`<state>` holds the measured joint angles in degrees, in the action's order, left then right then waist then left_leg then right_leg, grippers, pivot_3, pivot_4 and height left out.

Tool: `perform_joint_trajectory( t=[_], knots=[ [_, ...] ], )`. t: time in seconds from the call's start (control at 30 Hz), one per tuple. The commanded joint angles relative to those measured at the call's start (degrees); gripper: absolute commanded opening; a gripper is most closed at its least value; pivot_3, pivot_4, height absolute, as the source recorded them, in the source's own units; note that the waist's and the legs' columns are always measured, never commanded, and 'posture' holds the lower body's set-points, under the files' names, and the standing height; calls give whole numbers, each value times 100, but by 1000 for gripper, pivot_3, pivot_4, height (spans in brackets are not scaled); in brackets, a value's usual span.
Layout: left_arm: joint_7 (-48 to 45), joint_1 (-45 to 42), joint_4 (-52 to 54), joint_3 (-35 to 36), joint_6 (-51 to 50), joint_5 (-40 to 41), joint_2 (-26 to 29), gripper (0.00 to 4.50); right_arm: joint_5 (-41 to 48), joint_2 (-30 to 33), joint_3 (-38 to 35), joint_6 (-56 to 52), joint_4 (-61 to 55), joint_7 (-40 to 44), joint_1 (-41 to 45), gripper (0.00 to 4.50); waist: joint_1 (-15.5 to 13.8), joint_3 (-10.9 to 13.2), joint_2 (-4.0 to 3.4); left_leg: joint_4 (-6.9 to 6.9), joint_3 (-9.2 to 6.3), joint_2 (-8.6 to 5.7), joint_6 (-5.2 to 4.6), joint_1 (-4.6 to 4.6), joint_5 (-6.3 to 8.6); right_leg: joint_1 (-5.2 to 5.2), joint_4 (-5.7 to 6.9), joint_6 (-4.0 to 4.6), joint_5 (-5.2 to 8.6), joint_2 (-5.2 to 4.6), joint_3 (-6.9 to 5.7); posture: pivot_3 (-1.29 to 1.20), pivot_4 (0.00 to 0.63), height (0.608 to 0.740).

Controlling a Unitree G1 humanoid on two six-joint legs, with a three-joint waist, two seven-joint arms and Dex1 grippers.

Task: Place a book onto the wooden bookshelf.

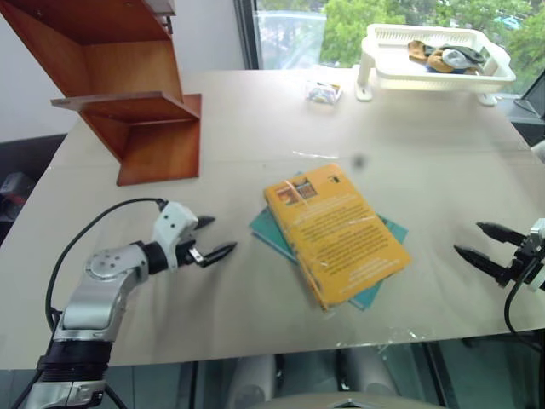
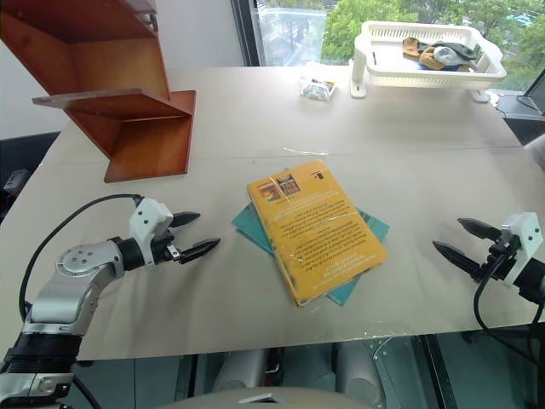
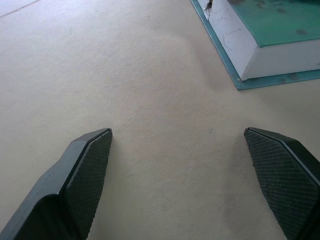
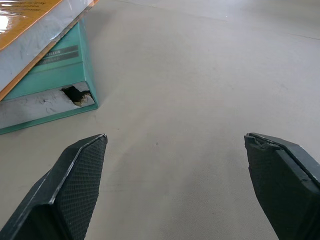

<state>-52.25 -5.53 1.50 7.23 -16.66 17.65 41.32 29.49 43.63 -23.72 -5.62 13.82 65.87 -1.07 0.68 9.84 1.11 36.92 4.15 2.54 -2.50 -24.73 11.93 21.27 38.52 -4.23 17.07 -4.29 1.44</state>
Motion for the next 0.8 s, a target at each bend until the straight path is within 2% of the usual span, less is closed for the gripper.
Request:
perform_joint_trajectory(
  t=[0.03, 0.8],
  knots=[
    [-107, -28, 105, 146, 79, 140, 58, 4458, 65, 64, -167, 107, -64, 26, 80, 4500, 0, 0, 0, 0, 0, 0, 0, 0, 0, 0, 0, 0, 0, 0, 0, 0, 150, 740],
    [-21, 124, 245, 257, 115, 220, 23, 4458, 3, -3, 93, 75, -107, 36, 194, 4500, 1, 0, 0, 0, 0, 2, 0, 0, 0, 0, -1, 0, 0, 3, 1, 0, 150, 740]
  ],
)
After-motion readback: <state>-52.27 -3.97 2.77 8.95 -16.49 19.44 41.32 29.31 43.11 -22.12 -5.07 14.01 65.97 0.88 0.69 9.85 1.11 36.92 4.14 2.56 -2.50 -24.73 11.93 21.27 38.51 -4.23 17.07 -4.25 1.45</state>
